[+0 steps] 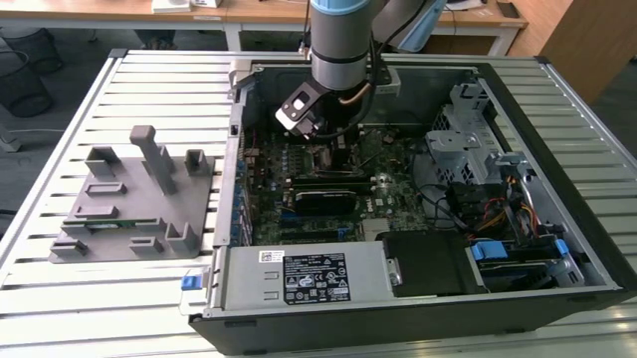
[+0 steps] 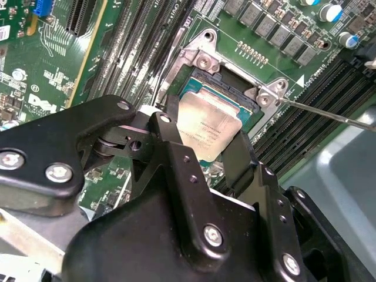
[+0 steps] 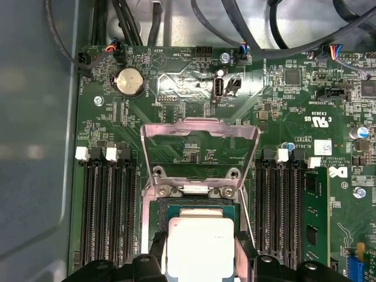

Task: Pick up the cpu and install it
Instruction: 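Place the cpu into insertion slot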

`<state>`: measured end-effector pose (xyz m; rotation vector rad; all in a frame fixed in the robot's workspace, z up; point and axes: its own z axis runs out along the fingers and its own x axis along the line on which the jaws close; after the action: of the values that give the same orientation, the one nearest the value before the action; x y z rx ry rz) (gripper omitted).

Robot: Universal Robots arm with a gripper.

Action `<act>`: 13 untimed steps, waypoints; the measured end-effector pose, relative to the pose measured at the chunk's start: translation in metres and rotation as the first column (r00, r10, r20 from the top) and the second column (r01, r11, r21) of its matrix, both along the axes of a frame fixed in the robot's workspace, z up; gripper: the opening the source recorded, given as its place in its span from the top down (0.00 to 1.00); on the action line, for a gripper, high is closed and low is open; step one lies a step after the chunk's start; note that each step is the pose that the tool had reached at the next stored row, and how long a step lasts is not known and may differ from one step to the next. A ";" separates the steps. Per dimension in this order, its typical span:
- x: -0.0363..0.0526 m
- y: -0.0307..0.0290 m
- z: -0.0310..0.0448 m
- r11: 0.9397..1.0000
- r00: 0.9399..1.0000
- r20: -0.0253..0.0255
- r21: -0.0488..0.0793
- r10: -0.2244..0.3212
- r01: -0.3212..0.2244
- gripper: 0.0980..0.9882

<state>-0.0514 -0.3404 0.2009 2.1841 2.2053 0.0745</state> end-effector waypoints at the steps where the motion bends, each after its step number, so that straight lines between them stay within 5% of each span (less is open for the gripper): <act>1: -0.0001 0.0004 -0.0005 1.000 1.000 0.000 0.000 0.000 0.000 0.50; 13: 0.0000 0.0022 -0.0058 1.000 1.000 0.000 0.000 -0.003 0.003 0.50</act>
<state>-0.0514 -0.3383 0.1951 2.1869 2.2025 0.0744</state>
